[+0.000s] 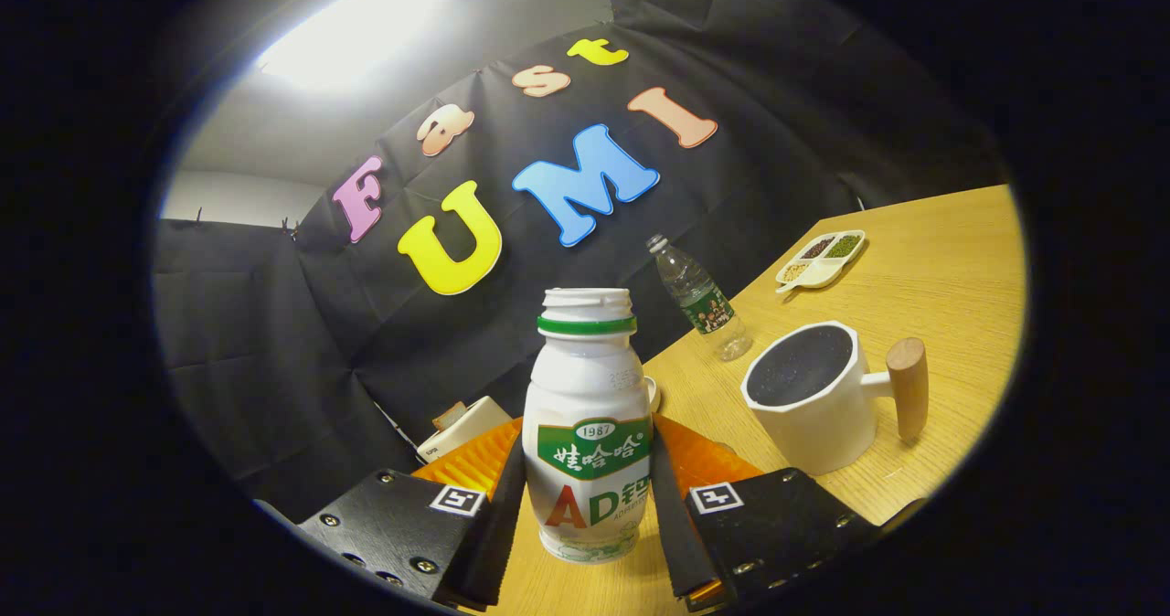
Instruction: Take the bottle from table, then pour the juice into the cup, finally place the bottle on the coaster
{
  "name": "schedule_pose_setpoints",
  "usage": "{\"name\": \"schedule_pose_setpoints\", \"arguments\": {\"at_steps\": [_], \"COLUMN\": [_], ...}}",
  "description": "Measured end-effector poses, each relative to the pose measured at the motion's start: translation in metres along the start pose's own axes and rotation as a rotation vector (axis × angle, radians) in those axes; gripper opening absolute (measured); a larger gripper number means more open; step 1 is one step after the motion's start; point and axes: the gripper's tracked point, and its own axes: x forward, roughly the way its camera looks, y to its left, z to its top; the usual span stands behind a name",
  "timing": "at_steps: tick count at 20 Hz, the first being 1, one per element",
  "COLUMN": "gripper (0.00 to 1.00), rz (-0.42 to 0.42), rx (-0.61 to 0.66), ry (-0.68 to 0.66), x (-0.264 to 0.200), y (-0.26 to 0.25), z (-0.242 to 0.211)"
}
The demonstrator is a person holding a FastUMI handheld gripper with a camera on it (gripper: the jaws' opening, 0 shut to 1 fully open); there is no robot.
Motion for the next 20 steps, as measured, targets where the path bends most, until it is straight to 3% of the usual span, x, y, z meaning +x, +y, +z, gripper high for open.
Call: {"name": "schedule_pose_setpoints", "arguments": {"at_steps": [9,20], "gripper": [0.67,0.67], "rz": [0.014,0.046], "rx": [0.054,0.289], "ry": [0.014,0.007], "x": [0.006,0.014], "y": [0.011,0.014], "z": [-0.001,0.002]}}
